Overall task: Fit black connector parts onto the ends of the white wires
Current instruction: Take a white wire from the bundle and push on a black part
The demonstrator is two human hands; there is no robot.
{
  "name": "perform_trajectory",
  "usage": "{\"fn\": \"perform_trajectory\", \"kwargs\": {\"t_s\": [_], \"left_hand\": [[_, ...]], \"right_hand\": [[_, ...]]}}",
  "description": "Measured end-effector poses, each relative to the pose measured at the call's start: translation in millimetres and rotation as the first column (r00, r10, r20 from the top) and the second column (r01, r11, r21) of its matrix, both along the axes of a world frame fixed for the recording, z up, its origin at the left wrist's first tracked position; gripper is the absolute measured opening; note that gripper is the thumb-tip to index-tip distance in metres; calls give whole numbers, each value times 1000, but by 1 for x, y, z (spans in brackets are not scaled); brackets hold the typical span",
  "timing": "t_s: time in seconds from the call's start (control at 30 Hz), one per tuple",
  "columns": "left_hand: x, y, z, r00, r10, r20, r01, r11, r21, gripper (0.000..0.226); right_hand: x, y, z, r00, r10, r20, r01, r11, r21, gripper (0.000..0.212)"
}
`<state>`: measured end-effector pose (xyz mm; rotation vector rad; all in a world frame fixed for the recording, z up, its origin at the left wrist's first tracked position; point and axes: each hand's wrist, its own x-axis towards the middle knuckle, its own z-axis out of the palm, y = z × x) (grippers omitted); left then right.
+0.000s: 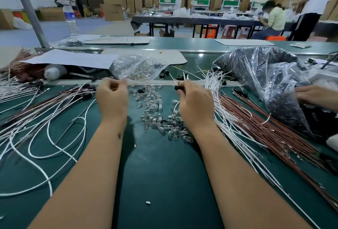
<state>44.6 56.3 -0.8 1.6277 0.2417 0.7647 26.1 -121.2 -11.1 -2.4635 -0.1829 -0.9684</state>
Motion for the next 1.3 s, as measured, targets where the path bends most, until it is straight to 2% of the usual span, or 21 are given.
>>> {"fn": "perform_trajectory", "kwargs": {"t_s": [0.07,0.13,0.17,0.2,0.27,0.33,0.4,0.47,0.57,0.63,0.73,0.8,0.93,1.0,1.07,1.17,1.23,1.3], "left_hand": [[3,14,0,970,239,-39,-238,971,33,14],[2,18,1,914,403,-38,-384,893,234,18],[1,17,1,899,436,37,-420,834,357,27],[-2,12,2,906,398,145,-418,785,457,35],[-9,-7,6,950,140,278,-286,746,601,37],[-14,-27,5,960,-142,241,-88,664,742,32],[-16,-41,0,948,-279,153,31,559,829,29],[-14,-43,-4,952,-269,144,25,537,844,26],[-9,-29,-3,984,-63,166,-99,582,807,25],[-6,-18,-4,990,70,125,-141,593,793,27],[-5,-12,-7,982,176,64,-153,559,815,32],[-6,-18,-7,988,134,76,-137,541,830,37],[-9,-41,-8,966,-230,117,16,504,864,32],[-9,-45,-10,946,-310,99,89,537,839,37],[-4,-41,-12,962,-262,78,86,558,825,45],[3,-28,-13,989,-147,25,69,597,799,44],[2,-27,-13,991,-134,13,73,617,783,38],[-2,-31,-12,981,-192,25,108,647,755,28]], "right_hand": [[2,-6,1,993,-115,20,116,993,-30,14],[3,-7,2,989,-148,20,149,988,-42,14],[2,-7,3,990,-138,22,139,989,-59,14],[2,-5,3,994,-111,24,112,990,-80,14],[-1,0,4,999,-23,28,27,992,-127,13],[-4,5,4,998,53,43,-46,987,-152,12],[-5,8,5,995,87,56,-76,983,-167,14],[-5,7,6,996,76,49,-66,980,-187,15],[-1,0,6,1000,-29,9,30,984,-178,14],[2,-2,6,996,-87,-10,84,980,-178,18],[2,2,5,999,-51,-9,49,981,-190,20],[1,5,4,1000,-4,-22,0,984,-179,17],[-2,12,3,990,134,-33,-137,984,-117,18],[-3,12,3,991,129,-30,-132,984,-120,20],[-2,10,2,996,82,-20,-84,985,-153,16],[0,8,2,998,59,-34,-64,989,-133,13],[0,9,2,996,75,-55,-81,990,-119,12],[-1,9,1,993,102,-64,-107,991,-79,10]]}}
